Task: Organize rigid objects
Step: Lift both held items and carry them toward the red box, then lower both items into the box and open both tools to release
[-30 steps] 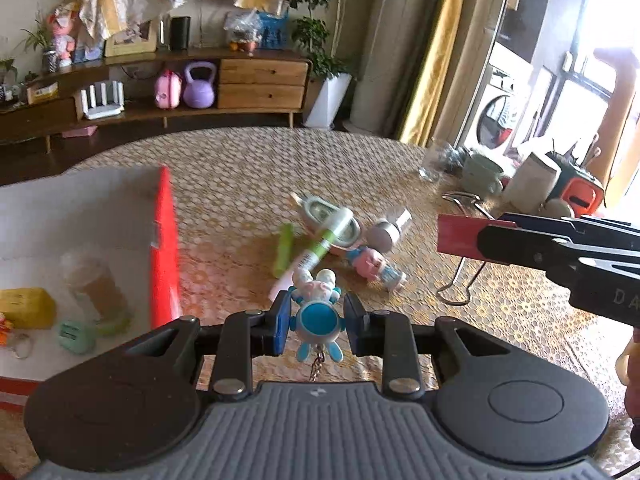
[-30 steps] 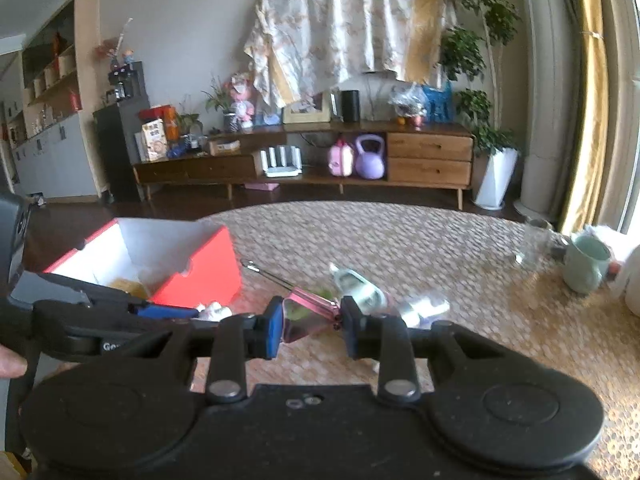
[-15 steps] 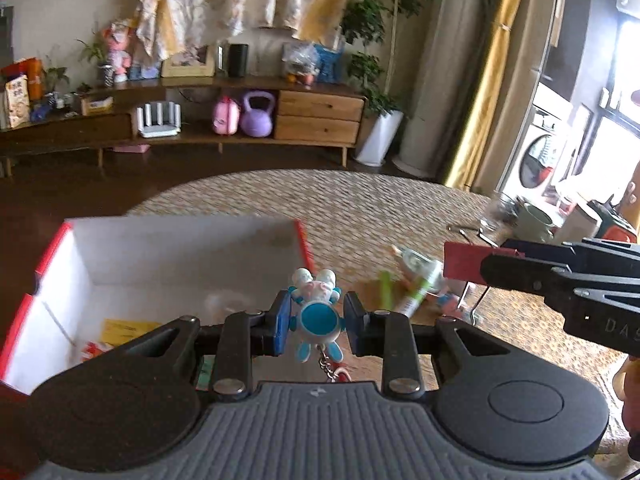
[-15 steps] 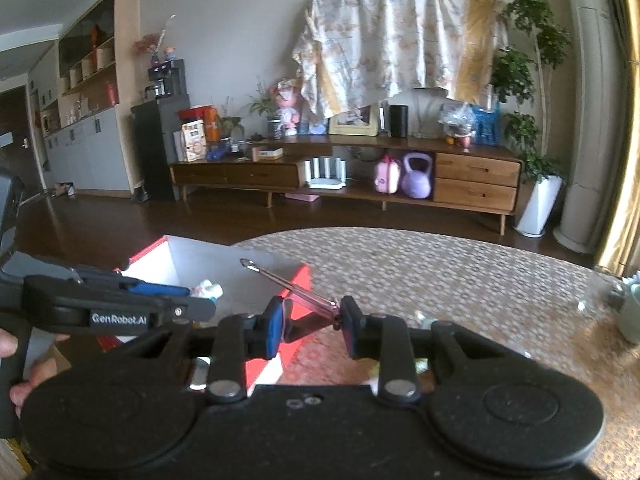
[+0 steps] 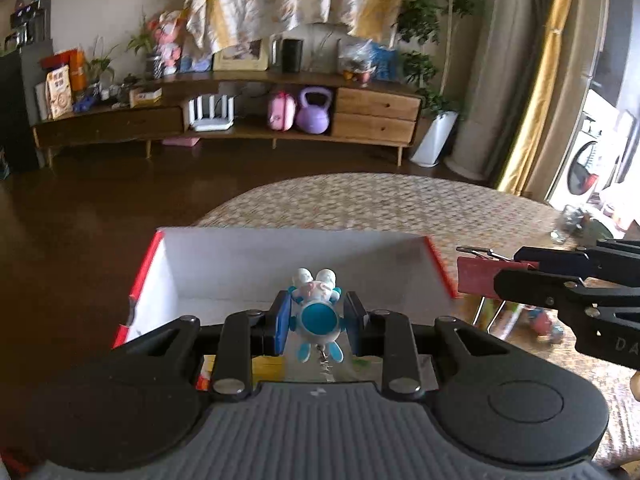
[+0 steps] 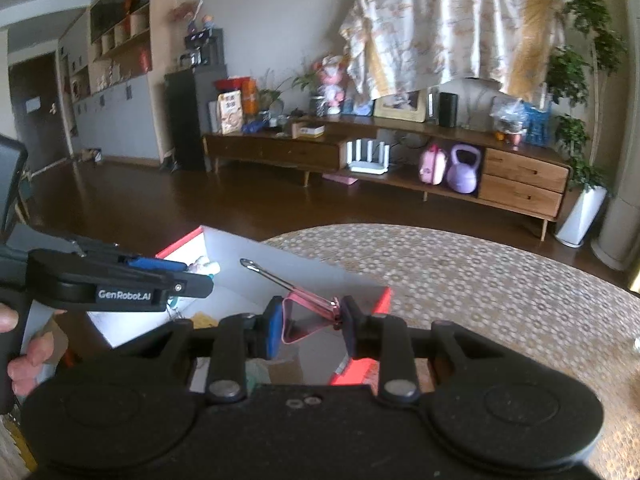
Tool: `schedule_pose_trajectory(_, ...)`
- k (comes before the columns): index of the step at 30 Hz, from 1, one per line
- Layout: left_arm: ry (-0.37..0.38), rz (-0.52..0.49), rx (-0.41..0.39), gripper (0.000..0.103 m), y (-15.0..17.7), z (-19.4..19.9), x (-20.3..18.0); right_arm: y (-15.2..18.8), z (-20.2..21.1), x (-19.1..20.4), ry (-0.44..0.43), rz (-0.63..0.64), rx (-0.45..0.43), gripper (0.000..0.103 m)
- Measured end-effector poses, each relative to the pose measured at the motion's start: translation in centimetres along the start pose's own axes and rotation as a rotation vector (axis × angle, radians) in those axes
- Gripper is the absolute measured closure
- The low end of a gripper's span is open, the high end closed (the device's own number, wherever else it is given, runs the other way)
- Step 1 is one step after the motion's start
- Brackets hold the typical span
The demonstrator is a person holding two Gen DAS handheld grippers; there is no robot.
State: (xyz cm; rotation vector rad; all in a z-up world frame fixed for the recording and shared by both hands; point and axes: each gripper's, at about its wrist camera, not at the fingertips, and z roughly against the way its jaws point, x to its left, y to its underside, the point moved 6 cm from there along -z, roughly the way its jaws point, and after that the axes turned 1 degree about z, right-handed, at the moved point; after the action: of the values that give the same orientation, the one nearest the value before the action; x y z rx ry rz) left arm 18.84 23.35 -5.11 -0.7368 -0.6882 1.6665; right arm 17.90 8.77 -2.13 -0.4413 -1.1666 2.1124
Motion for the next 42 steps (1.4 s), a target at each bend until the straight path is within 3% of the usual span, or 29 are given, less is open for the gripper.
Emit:
schedule_pose_trajectory(8, -0.048, -0.013, 0.086, 0.075, -0.2, -3.9, 3.9, -0.8, -5.7, 0.7, -0.014, -0.021, 0.102, 0.074)
schedule_pose_trajectory(19, -0.077, -0.067, 0.196, 0.075, -0.5, -8.9, 5.7, -0.2, -12.2, 0.2, 0.003, -0.057, 0.273, 0.074)
schedule_pose_trajectory(29, -0.086, -0.113, 0.288, 0.075, 0.3, -11.9, 5.9, 1.5, -15.1, 2.5, 0.016, 0.008, 0.389, 0.074)
schedule_pose_trajectory(42, -0.101, -0.135, 0.394, 0.075, 1.4, -14.4, 6.4, 3.3, -16.3, 3.6, 0.002, 0.031, 0.457, 0.074)
